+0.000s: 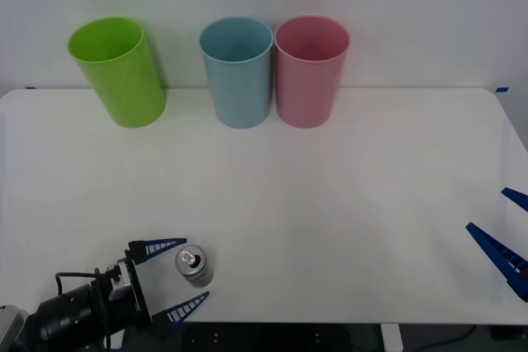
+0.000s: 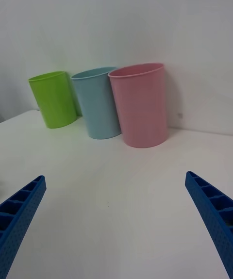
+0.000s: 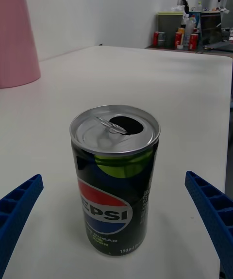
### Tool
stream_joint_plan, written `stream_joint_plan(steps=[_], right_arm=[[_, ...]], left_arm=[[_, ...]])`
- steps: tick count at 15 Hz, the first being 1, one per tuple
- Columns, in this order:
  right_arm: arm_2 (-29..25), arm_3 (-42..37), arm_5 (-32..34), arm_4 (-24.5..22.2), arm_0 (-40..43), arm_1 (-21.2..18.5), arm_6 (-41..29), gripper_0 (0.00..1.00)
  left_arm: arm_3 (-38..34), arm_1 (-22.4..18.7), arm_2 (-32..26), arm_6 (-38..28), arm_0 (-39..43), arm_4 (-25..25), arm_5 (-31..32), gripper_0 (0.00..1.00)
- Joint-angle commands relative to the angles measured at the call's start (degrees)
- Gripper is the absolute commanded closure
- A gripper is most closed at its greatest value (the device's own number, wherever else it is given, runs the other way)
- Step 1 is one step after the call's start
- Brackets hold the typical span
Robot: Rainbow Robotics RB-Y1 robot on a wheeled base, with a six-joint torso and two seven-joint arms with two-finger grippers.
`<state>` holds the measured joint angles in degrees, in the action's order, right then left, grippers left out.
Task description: Grasp the object on the table and drop it into the matching bin: aluminum can to the light blue bin, PET bottle to the pink bin.
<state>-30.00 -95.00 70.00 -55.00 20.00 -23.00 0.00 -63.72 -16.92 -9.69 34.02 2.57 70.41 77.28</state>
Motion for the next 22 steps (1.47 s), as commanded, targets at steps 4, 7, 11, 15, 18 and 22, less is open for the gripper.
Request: stream_joint_plan(steps=[4, 7, 11, 15, 18, 22], right_arm=[[0.0, 0.0, 0.0, 0.0, 0.0, 0.0, 0.0, 0.0], [0.0, 0.0, 0.0, 0.0, 0.0, 0.0, 0.0, 0.0], [0.0, 0.0, 0.0, 0.0, 0.0, 0.0, 0.0, 0.0], [0.0, 0.0, 0.0, 0.0, 0.0, 0.0, 0.0, 0.0], [0.0, 0.0, 0.0, 0.0, 0.0, 0.0, 0.0, 0.0], [0.0, 0.0, 0.0, 0.0, 0.0, 0.0, 0.0, 0.0]], left_arm=[[1.84, 2.07, -0.06, 0.44, -2.13, 2.27, -0.46, 0.0], [5.97, 2.07, 0.03, 1.84, -4.68, 2.27, -0.11, 0.0], [6.59, 2.07, 0.11, 2.37, -5.2, 2.1, 0.06, 0.0], [6.67, 2.07, 0.11, 2.63, -5.2, 1.83, 0.06, 0.0], [6.59, 2.07, 0.11, 3.16, -5.29, 1.74, 0.06, 0.99], [6.59, 2.25, 0.11, 3.25, -5.29, 1.66, 0.06, 1.0]])
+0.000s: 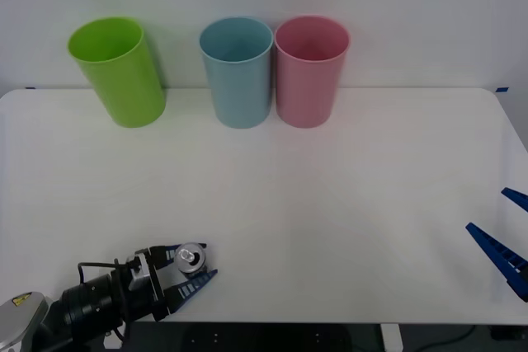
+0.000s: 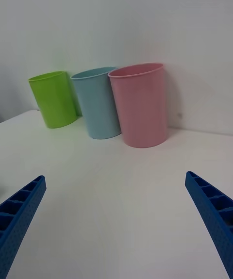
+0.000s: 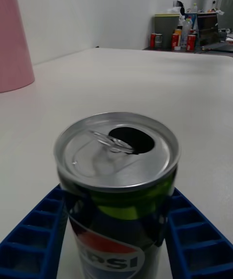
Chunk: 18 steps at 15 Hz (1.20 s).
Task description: Grasp the object on the table and drop it into the matching bin: aluminum can to the light blue bin, PET bottle to the pink bin.
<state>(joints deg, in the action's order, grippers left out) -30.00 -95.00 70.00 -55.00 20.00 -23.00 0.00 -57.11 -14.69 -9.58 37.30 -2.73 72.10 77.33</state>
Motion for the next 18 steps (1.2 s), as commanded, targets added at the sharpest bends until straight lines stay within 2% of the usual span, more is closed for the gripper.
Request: stream_joint_plan(steps=[1, 5, 11, 18], right_arm=[[0.0, 0.0, 0.0, 0.0, 0.0, 0.0, 0.0, 0.0], [0.0, 0.0, 0.0, 0.0, 0.0, 0.0, 0.0, 0.0], [0.0, 0.0, 0.0, 0.0, 0.0, 0.0, 0.0, 0.0], [0.0, 0.0, 0.0, 0.0, 0.0, 0.0, 0.0, 0.0]], left_arm=[[0.07, 0.01, 0.0, -0.03, 0.0, -0.12, 0.01, 1.0], [-0.02, 0.01, 0.0, -0.47, -0.26, -0.74, 0.01, 1.0], [-0.02, 0.01, -0.08, -2.49, -2.46, -5.57, -0.34, 1.0], [-0.11, 0.01, -6.41, -5.13, -5.36, -7.24, -2.62, 1.0]])
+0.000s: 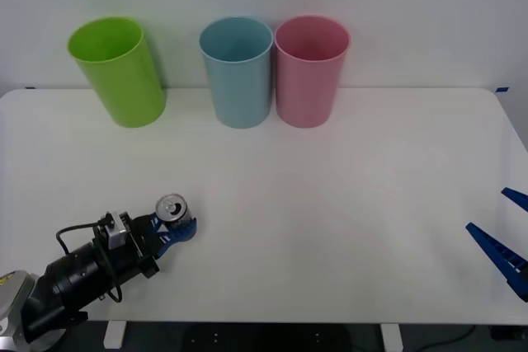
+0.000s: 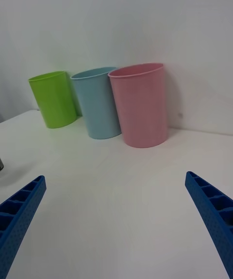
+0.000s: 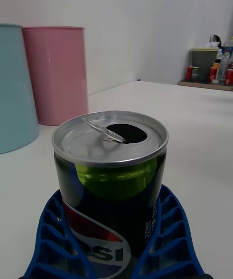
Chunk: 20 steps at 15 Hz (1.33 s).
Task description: Grasp the object on the table and drop it into the matching bin: aluminum can to the light blue bin, PET bottle to the pink bin.
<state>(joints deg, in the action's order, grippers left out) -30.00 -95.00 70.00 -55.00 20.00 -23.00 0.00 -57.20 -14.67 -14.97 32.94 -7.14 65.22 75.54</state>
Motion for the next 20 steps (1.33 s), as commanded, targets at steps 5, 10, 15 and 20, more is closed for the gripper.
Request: stream_joint_plan(steps=[5, 10, 15, 20], right_arm=[[0.0, 0.0, 0.0, 0.0, 0.0, 0.0, 0.0, 0.0], [0.0, 0.0, 0.0, 0.0, 0.0, 0.0, 0.0, 0.0], [0.0, 0.0, 0.0, 0.0, 0.0, 0.0, 0.0, 0.0], [0.0, 0.0, 0.0, 0.0, 0.0, 0.0, 0.0, 0.0]], left_arm=[[-6.17, -0.01, -0.76, -7.63, -1.38, -2.38, -8.22, 1.0], [-14.34, -0.01, -1.81, -17.03, -1.38, -2.64, -13.58, 1.0], [-20.84, -0.01, -1.55, -25.64, -2.44, -2.55, -17.8, 1.0], [-21.11, -0.01, -3.04, -33.55, -9.82, 0.7, -20.52, 1.0]])
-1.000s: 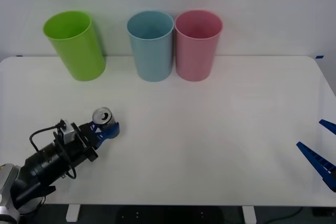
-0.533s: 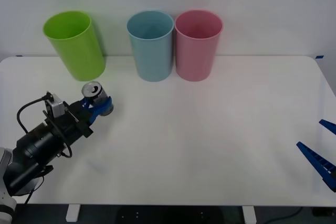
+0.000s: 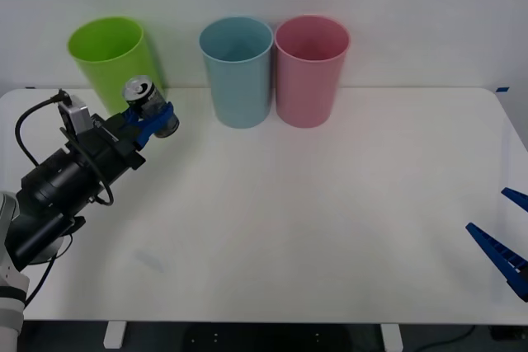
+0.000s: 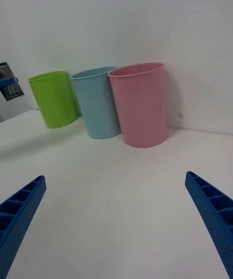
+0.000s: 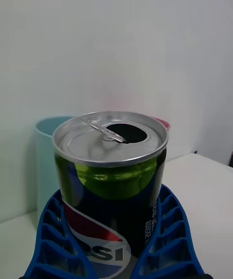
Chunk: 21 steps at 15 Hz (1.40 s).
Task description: Grasp the object on the table and drop it into the matching bin: aluminum can to the light blue bin, PET bottle to the pink bin.
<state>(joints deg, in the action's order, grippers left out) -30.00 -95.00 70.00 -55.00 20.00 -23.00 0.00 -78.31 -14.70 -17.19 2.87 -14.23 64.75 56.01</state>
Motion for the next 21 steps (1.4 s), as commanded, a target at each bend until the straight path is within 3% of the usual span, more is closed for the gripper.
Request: stream_joint_plan(steps=[1, 6, 9, 15, 21], right_arm=[[0.0, 0.0, 0.0, 0.0, 0.0, 0.0, 0.0, 0.0], [0.0, 0.0, 0.0, 0.0, 0.0, 0.0, 0.0, 0.0], [0.0, 0.0, 0.0, 0.0, 0.0, 0.0, 0.0, 0.0], [0.0, 0.0, 0.0, 0.0, 0.0, 0.0, 0.0, 0.0], [0.0, 0.0, 0.0, 0.0, 0.0, 0.0, 0.0, 0.0]], left_arm=[[0.0, 0.02, -1.27, -5.07, -4.05, 2.57, -1.43, 0.99], [0.08, 0.02, -2.15, -14.82, -11.35, 10.92, -4.68, 0.99], [0.08, 0.38, 0.32, -17.55, -14.78, 14.79, -9.69, 0.99], [0.17, 6.26, -1.18, -26.07, -21.37, 28.68, -12.77, 0.98], [11.42, 8.64, -1.53, -24.66, -31.56, 36.76, -19.54, 0.99]])
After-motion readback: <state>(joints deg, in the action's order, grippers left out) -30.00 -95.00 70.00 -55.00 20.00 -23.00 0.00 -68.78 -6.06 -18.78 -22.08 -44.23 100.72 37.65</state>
